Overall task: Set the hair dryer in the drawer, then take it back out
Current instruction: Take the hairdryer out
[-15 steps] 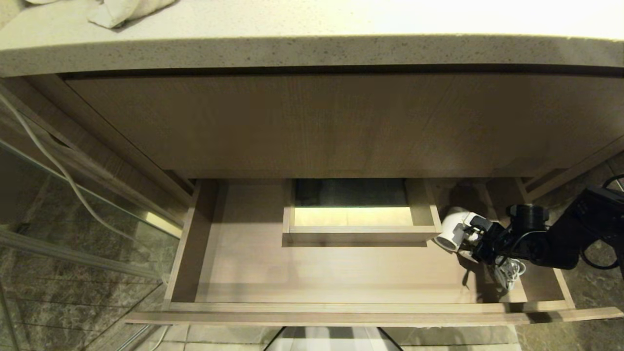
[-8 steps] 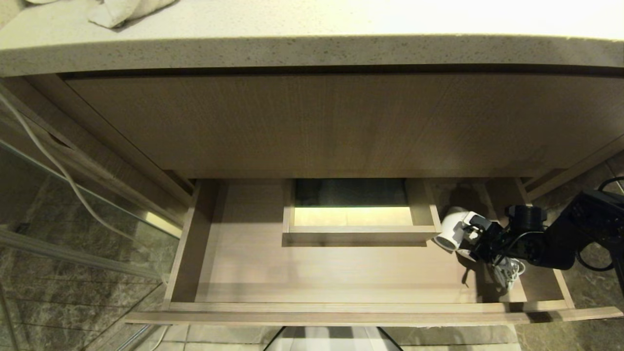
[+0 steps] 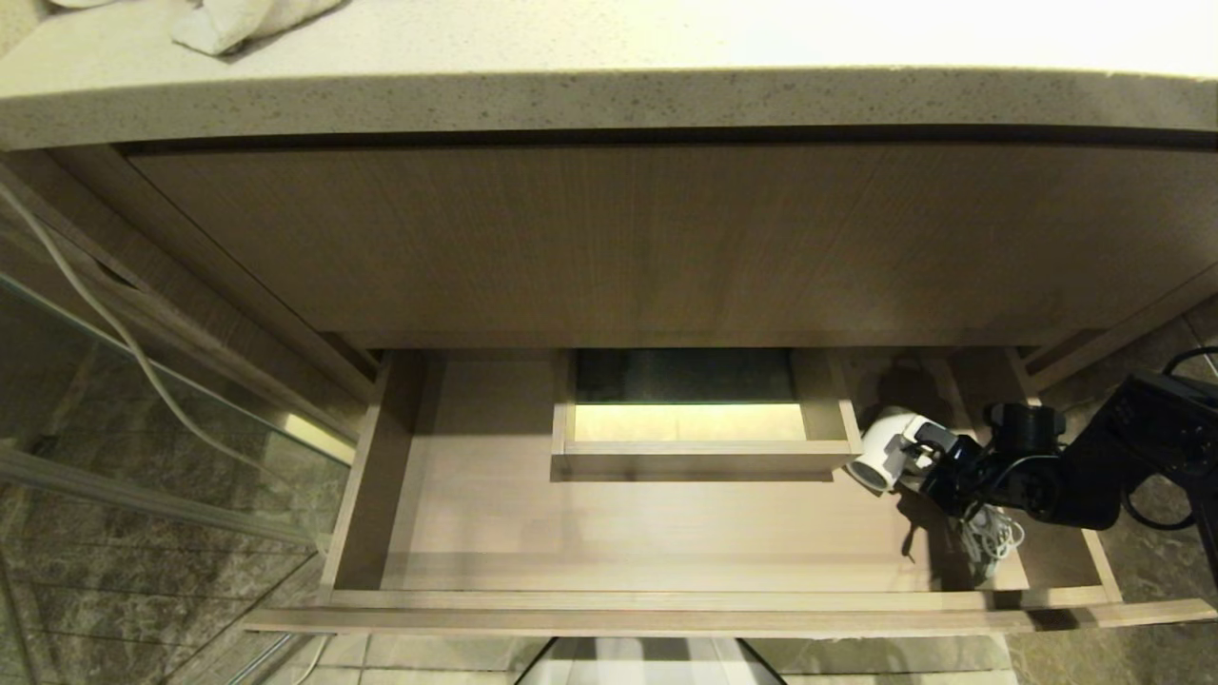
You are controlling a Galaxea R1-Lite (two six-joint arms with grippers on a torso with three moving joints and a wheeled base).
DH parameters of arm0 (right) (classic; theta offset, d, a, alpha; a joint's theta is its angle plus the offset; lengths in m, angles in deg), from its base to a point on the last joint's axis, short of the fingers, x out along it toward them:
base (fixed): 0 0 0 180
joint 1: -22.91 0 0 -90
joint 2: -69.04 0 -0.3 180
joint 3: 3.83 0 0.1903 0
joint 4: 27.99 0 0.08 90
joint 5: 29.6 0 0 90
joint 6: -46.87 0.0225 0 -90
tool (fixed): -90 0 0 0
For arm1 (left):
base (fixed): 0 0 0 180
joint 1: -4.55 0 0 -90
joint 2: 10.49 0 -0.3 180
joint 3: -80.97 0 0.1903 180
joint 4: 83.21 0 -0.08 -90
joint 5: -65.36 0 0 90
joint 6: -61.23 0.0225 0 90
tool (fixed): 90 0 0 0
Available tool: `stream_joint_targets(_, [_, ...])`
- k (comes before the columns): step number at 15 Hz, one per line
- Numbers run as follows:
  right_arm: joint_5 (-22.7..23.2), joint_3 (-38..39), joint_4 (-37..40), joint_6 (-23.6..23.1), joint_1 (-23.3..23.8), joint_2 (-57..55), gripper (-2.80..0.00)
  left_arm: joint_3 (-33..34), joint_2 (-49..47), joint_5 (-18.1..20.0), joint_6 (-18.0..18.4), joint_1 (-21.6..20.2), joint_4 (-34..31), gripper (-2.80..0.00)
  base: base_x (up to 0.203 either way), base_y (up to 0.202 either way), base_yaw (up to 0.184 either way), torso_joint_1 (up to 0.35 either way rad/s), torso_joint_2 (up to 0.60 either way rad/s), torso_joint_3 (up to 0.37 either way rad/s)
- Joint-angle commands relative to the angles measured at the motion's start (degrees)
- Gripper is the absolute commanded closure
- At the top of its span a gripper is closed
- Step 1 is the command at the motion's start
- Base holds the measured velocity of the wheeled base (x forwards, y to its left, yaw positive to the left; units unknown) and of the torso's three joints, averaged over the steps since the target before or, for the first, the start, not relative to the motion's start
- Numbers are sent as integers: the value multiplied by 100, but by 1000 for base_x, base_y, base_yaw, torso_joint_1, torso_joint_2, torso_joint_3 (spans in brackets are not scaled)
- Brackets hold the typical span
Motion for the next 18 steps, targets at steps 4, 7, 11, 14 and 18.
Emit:
stream_joint_targets(4, [11, 15, -11, -42, -11, 258, 0, 0, 4, 0, -1, 0, 1, 0, 0, 0, 0, 0, 0, 0])
stream_joint_targets(7, [8, 15, -41, -49, -11, 441, 0, 0, 2, 0, -1, 0, 1, 0, 0, 0, 0, 0, 0, 0])
stream_joint_targets(11, [11, 182, -7, -51, 7, 748, 0, 0, 0, 0, -1, 0, 1, 0, 0, 0, 0, 0, 0, 0])
stream_joint_targets(14, [2, 490, -2, -51, 31, 1047, 0, 0, 0, 0, -1, 0, 1, 0, 0, 0, 0, 0, 0, 0])
stream_joint_targets(18, [10, 715, 5, -43, 51, 1450, 0, 0, 9, 0, -1, 0, 1, 0, 0, 0, 0, 0, 0, 0])
